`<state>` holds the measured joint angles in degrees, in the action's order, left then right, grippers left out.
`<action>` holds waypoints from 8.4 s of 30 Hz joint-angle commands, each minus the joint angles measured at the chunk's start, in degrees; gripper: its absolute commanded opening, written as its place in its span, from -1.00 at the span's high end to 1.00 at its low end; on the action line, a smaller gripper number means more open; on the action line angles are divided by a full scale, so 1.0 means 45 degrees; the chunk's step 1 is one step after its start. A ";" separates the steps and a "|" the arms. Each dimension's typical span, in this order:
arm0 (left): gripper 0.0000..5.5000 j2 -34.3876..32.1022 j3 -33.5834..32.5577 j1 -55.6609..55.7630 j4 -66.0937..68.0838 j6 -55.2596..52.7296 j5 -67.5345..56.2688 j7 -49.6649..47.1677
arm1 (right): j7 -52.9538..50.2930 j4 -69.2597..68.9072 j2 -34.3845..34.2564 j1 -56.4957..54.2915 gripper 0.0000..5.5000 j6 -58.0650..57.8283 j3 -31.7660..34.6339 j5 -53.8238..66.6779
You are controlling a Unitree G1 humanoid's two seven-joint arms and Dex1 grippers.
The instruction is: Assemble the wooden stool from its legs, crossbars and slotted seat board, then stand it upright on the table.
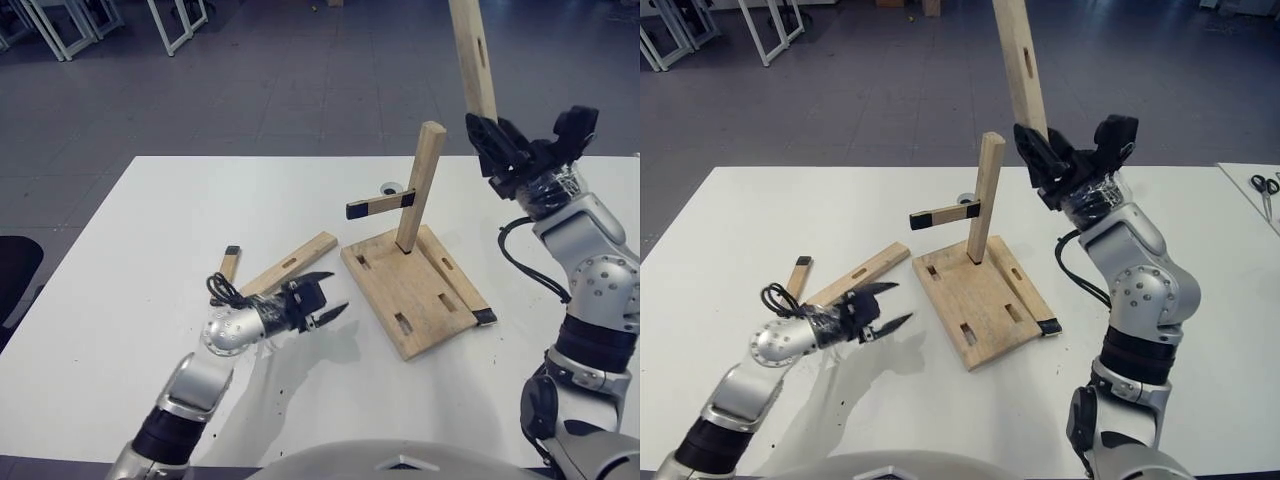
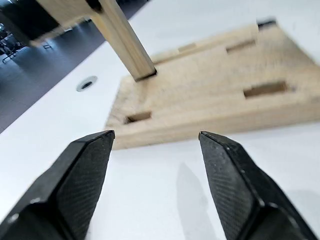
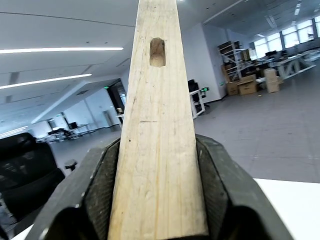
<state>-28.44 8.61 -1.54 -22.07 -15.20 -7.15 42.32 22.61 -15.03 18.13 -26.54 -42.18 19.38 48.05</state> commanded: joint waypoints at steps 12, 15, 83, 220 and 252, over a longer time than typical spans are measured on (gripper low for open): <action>-0.14 0.1420 -0.3973 0.4438 -0.0852 -0.7582 -1.7691 -0.5990 | 0.4331 -0.0914 0.0959 0.0905 0.26 -0.3382 -0.1966 0.4587; -0.14 0.1255 -0.3983 0.4573 -0.0888 -0.7512 -1.8401 -0.6449 | 0.4517 -0.1085 0.1121 0.1070 0.26 -0.3465 -0.2168 0.4845; 0.26 0.1028 -0.2973 0.1348 0.0829 -0.3404 -0.7693 -0.1627 | 0.8541 -0.0390 0.7281 0.3751 -0.25 0.7093 -1.0886 -1.2118; 0.26 -0.1091 0.5758 0.4551 0.9061 -0.4378 -0.2860 -0.0583 | 0.1388 0.1070 0.0284 -0.4252 0.10 0.5596 -0.7064 -1.1515; 0.26 -0.0478 0.7822 0.6446 1.0092 -0.4687 -0.2024 -0.0614 | 0.2207 0.1501 0.2561 0.3169 0.10 0.6414 -0.9427 -1.4300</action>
<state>-25.71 29.60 36.22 13.34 -24.46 -34.61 41.84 27.09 -12.35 28.25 -18.29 -8.90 -18.34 -15.62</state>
